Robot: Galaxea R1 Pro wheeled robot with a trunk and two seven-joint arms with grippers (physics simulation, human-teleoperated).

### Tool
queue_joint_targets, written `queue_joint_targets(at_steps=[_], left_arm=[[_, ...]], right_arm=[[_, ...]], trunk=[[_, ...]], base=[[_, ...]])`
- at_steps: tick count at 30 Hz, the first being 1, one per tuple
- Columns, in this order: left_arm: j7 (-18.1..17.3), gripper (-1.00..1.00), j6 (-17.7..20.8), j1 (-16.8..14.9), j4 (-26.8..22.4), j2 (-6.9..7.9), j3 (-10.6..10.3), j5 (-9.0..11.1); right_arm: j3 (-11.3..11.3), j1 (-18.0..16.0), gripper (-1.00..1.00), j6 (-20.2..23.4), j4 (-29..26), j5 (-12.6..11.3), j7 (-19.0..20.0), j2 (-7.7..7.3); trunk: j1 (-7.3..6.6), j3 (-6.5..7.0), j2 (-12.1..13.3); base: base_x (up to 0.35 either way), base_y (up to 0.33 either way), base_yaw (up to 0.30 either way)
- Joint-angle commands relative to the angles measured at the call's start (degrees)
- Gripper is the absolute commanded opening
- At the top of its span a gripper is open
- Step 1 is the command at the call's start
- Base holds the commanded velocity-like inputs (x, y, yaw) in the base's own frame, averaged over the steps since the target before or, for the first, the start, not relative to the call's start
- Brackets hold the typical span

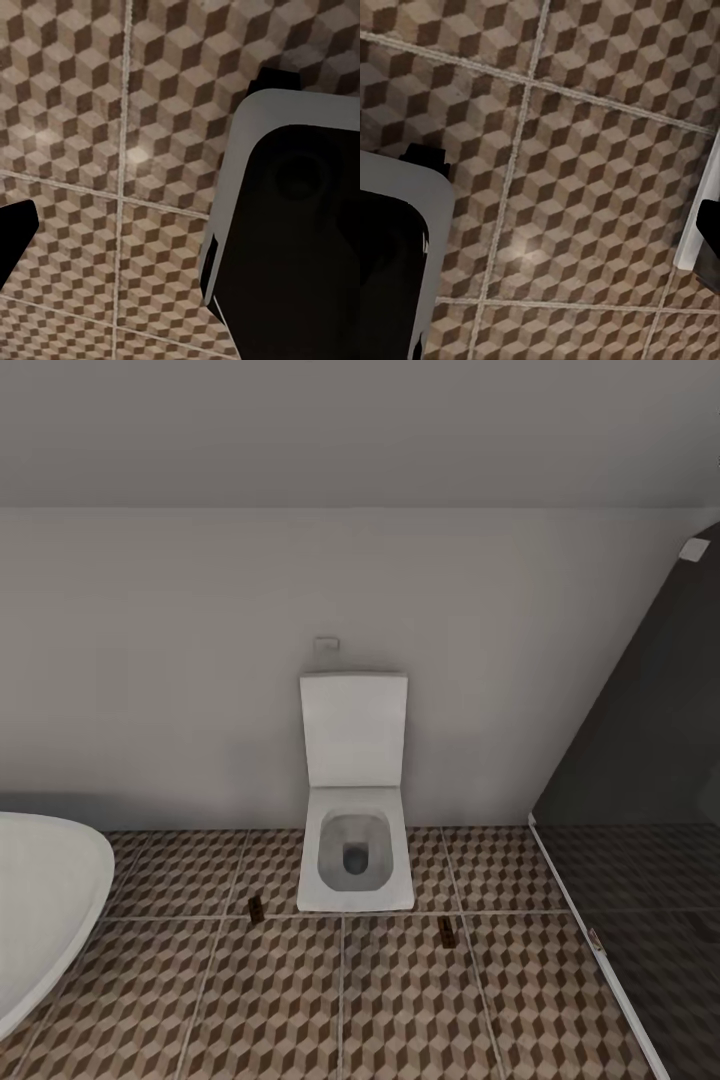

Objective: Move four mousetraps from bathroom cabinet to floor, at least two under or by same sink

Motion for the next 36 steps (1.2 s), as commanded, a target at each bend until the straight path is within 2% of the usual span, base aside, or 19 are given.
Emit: queue_joint_targets(at_steps=[1, 10, 36], left_arm=[[0.4, 1.0, -0.1, -0.1, -0.3, 0.08, -0.3, 0.2], [0.4, 1.0, -0.1, -0.1, -0.2, 0.1, -0.3, 0.2], [0.4, 1.0, -0.1, -0.1, 0.2, 0.25, -0.3, 0.1]], right_arm=[[0.5, 0.0, 1.0, -0.2, 0.0, -0.4, -0.1, 0.01], [0.5, 0.0, 1.0, -0.3, 0.0, -0.1, 0.0, 0.06], [0.6, 0.0, 1.0, -0.4, 0.1, 0.0, -0.1, 0.14]], trunk=[[0.0, -0.03, 0.0], [0.0, 0.28, 0.0], [0.0, 2.58, 0.0]], base=[[0.0, 0.0, 0.0], [0.0, 0.0, 0.012], [0.0, 0.0, 0.018]])
